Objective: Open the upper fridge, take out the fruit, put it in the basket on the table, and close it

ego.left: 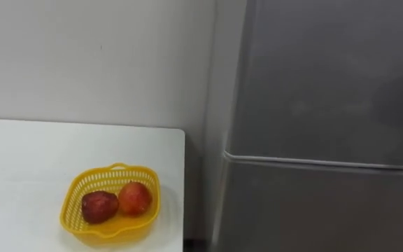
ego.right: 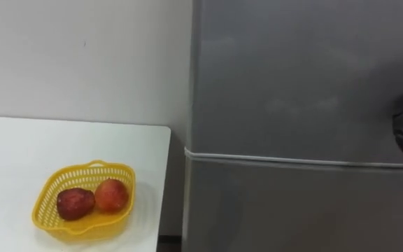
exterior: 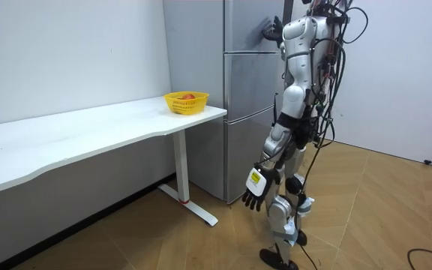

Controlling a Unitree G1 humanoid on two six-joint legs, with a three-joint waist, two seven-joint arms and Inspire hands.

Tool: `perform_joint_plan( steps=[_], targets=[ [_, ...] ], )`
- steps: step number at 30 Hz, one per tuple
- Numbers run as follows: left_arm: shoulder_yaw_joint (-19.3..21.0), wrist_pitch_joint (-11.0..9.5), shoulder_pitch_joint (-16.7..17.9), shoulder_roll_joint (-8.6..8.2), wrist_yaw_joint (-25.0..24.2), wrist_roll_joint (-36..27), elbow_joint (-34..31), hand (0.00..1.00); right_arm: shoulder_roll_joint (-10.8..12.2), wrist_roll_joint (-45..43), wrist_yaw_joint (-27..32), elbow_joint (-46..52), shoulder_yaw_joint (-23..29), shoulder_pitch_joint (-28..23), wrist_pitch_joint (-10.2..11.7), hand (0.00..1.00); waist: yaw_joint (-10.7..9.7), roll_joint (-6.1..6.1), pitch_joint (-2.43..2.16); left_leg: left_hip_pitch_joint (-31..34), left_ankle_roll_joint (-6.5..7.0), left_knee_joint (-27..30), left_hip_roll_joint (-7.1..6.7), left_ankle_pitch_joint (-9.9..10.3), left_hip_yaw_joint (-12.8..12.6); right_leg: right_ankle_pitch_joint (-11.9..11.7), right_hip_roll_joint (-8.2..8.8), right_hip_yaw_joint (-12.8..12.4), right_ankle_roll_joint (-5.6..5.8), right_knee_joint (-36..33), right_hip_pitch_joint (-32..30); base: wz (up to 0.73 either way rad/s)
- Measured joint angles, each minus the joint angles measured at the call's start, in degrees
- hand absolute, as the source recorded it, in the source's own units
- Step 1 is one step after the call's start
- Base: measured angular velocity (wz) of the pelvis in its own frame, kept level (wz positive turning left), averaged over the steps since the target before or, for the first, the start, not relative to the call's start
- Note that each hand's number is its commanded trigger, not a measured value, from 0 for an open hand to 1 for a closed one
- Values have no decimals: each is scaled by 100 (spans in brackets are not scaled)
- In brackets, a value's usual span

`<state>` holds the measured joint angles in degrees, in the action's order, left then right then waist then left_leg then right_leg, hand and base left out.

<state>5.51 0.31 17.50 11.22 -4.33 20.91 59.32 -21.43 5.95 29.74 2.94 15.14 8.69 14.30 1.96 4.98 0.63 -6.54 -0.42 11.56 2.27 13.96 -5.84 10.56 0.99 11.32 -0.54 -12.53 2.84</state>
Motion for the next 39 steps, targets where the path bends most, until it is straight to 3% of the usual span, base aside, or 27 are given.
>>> perform_joint_plan(
  steps=[5, 11, 17, 23, 28, 35, 39],
  targets=[
    [13, 17, -8, 18, -135, 70, -123, 0, -155, 51, -379, -593, -44, 285, -11, 0, -39, 52, -41, -20, 1, 10, 0, 0, 21, -36, 7, 4, -18, -54, 12, -6],
    [53, 108, 38, 48, -149, 234, -211, 0, -265, 37, -606, -1167, -41, 694, -217, 0, -43, 135, -60, -22, 15, 19, -46, -47, 121, -57, 55, 50, -28, -131, 6, 3],
    [52, 109, 170, 39, -178, 227, -273, 0, -419, 38, -711, -1319, -42, 845, -436, 0, -16, 178, -61, -4, 29, 16, -73, -105, 126, -103, 80, 40, -28, -153, -61, 0],
    [53, 108, 162, 47, -275, 225, -255, 0, -494, 82, -647, -1302, -32, 846, -447, 0, -24, 174, -49, 27, 34, 10, -82, -120, 131, -108, 77, -2, -25, -173, -77, 0],
    [29, 100, 126, 48, -272, 221, -233, 0, -550, 117, -217, -696, 29, 846, -429, 0, -82, 115, -86, 73, 38, -18, -76, -125, 144, -141, 41, -23, -11, -102, -66, 3],
    [56, -4, 167, 66, -80, 175, -219, 0, -776, 13, 466, -226, 466, 830, -411, 0, -218, 68, -82, 90, 39, -83, -74, -125, 162, -132, 29, 7, 5, -7, -83, 1],
    [58, -144, 256, 88, -45, 108, -218, 0, -884, 1, 902, 109, 696, 828, -111, 0, -337, 3, -90, 84, 40, -91, -75, -124, 139, -126, 31, -2, 13, 15, -73, -1]
  ],
)
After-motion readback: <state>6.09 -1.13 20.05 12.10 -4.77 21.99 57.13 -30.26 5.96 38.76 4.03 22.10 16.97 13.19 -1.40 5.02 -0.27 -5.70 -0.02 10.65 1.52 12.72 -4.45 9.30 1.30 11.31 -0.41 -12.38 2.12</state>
